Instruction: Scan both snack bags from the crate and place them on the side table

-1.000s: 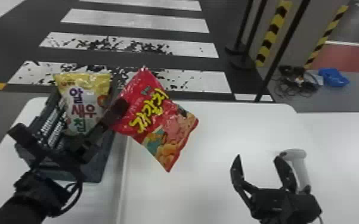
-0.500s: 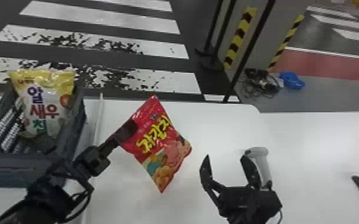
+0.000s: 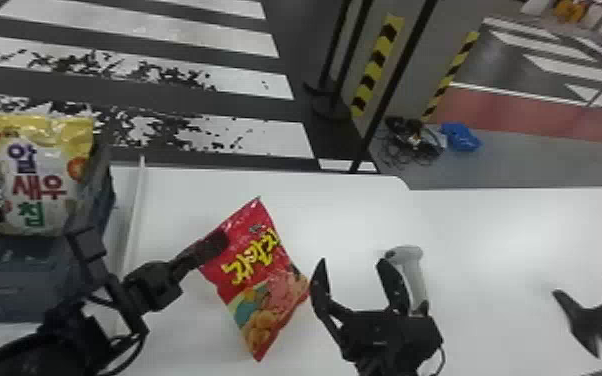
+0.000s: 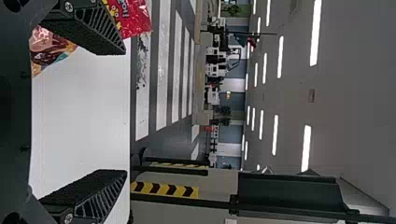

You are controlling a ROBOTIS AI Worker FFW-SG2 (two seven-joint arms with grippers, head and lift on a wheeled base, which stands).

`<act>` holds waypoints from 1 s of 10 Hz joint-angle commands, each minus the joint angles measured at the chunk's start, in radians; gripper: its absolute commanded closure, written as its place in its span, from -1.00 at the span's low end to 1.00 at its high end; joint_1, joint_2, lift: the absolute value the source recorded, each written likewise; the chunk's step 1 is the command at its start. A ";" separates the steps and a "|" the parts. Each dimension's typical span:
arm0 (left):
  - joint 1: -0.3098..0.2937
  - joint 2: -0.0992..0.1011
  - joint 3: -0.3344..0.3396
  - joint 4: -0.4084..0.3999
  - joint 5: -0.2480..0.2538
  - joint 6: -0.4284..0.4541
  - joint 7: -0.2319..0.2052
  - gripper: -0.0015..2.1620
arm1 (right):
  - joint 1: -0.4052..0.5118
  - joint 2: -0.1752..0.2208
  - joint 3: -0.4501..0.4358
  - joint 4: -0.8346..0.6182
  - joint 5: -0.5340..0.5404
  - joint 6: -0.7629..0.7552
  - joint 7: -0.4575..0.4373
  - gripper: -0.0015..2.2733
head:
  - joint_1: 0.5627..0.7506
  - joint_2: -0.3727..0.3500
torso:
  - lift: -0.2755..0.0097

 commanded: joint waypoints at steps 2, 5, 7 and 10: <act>-0.008 -0.003 -0.064 -0.015 -0.048 0.047 0.060 -1.00 | -0.003 0.001 0.002 0.002 -0.001 0.003 0.000 -0.93 | 0.41 -0.92 | 0.26; 0.008 -0.003 -0.097 -0.150 -0.219 0.148 0.068 -0.97 | -0.002 0.001 0.000 0.000 -0.003 0.003 0.000 -0.93 | 0.41 -0.94 | 0.26; 0.074 -0.003 -0.091 -0.347 -0.377 0.158 0.123 -0.97 | -0.002 0.001 0.003 0.000 -0.003 0.003 0.000 -0.93 | 0.41 -0.94 | 0.26; 0.149 -0.003 -0.064 -0.558 -0.656 0.164 0.290 -0.97 | -0.002 0.001 0.011 0.000 -0.003 0.003 0.000 -0.93 | 0.41 -0.94 | 0.26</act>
